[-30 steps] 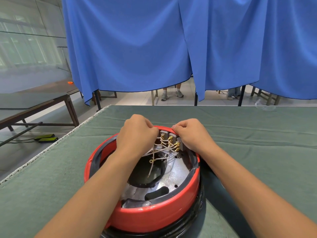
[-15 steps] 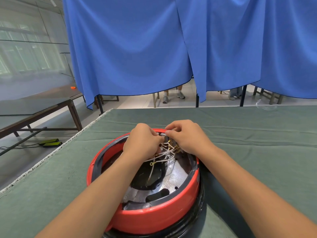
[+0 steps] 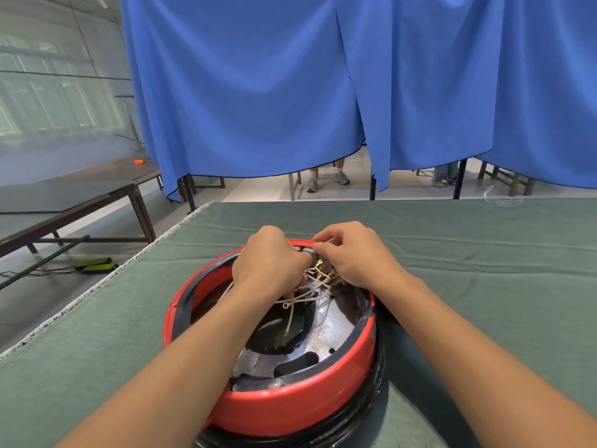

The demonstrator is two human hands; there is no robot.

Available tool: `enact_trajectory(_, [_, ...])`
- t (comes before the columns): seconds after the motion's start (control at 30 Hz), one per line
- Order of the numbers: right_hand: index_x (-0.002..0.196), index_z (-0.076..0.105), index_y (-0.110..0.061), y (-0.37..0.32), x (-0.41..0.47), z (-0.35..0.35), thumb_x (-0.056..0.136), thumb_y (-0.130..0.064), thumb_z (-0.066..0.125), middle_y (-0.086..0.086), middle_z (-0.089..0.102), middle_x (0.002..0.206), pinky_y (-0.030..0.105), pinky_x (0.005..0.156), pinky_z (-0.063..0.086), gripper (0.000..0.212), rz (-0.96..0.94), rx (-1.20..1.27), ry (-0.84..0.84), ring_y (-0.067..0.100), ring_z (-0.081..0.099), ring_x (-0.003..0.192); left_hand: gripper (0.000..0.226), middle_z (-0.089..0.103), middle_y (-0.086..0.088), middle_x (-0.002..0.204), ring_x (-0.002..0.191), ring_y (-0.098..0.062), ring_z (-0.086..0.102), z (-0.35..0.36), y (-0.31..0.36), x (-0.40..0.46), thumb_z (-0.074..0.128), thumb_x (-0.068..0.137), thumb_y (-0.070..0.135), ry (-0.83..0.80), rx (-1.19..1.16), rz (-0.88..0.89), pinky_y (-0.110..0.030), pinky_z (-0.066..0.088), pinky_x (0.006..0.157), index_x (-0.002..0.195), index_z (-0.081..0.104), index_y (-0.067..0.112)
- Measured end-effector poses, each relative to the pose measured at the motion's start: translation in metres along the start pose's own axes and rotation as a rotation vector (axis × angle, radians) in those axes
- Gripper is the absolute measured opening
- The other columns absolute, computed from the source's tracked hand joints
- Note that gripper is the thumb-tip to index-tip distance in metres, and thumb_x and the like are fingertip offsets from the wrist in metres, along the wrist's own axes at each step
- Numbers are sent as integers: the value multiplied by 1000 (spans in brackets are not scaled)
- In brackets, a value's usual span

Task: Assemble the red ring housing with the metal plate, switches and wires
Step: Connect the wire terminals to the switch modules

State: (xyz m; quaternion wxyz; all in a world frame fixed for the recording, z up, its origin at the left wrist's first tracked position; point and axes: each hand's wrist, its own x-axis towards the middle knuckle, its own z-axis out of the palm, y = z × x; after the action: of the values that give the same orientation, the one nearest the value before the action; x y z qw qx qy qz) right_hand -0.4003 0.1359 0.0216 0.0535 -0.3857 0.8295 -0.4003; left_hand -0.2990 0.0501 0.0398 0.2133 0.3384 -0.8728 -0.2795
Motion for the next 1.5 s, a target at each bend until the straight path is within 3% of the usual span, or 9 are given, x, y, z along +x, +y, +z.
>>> enact_trajectory(0.2, [99, 70, -29, -1, -1, -1, 93, -32, 57, -4, 68, 89, 40, 82, 53, 15, -7, 7, 0, 17, 62, 88, 22, 70, -10, 62, 63, -31, 67, -1, -2, 1, 63, 80, 17, -33, -79, -27, -47, 59, 67, 63, 70, 4])
enact_trajectory(0.43, [102, 70, -28, -1, -2, -2, 93, -33, 57, -3, 69, 95, 42, 80, 54, 16, -12, 13, -6, 18, 61, 83, 18, 70, -2, 57, 32, -7, 49, 0, -5, 5, 61, 84, 9, -109, -223, -107, -23, 46, 45, 68, 67, 6])
enact_trajectory(0.6, [102, 69, -26, -2, -3, -2, 93, -32, 57, -1, 69, 97, 42, 78, 55, 16, -13, 24, -6, 19, 58, 76, 18, 71, -1, 59, 35, -8, 53, 1, -6, 5, 61, 83, 11, -119, -194, -66, -28, 52, 51, 67, 68, 9])
enact_trajectory(0.73, [102, 70, -27, -2, -3, -2, 93, -33, 58, 0, 70, 97, 40, 79, 54, 16, -6, 25, -2, 19, 60, 82, 21, 71, -2, 58, 32, -5, 49, 0, -5, 2, 61, 84, 12, -132, -200, -62, -25, 46, 47, 64, 68, 11])
enact_trajectory(0.9, [102, 70, -26, -1, -2, -1, 92, -32, 58, 0, 69, 96, 41, 79, 54, 16, -4, 40, -6, 19, 59, 79, 19, 71, -7, 64, 52, -21, 60, -1, 0, 0, 64, 80, 17, -107, -180, -79, -46, 60, 64, 71, 71, 2])
enact_trajectory(1.17, [99, 71, -26, -1, -2, -2, 92, -31, 59, 0, 69, 94, 37, 76, 53, 15, -12, 51, -8, 17, 57, 75, 16, 72, -13, 67, 56, -28, 66, -4, 2, -1, 63, 83, 12, -176, -249, -128, -50, 59, 67, 78, 65, -4])
enact_trajectory(1.23, [100, 71, -26, -1, -2, -2, 92, -32, 59, -1, 68, 95, 37, 79, 53, 16, -9, 46, -5, 18, 60, 84, 13, 71, -15, 67, 54, -28, 66, -4, 2, 0, 62, 84, 8, -195, -280, -144, -47, 60, 64, 80, 63, -4])
enact_trajectory(1.37, [102, 71, -25, 0, -2, -1, 92, -32, 59, -3, 66, 93, 35, 79, 52, 17, -11, 35, -4, 17, 61, 88, 11, 70, -14, 60, 41, -19, 63, -6, -1, 1, 57, 88, 4, -223, -337, -181, -21, 45, 36, 78, 59, -1])
enact_trajectory(1.5, [102, 71, -25, -1, -1, -1, 92, -32, 59, -5, 65, 90, 35, 82, 52, 17, -10, 31, 2, 18, 61, 92, 4, 70, -16, 61, 40, -20, 63, -7, -1, 1, 56, 87, -2, -243, -386, -202, -16, 39, 32, 85, 57, -4])
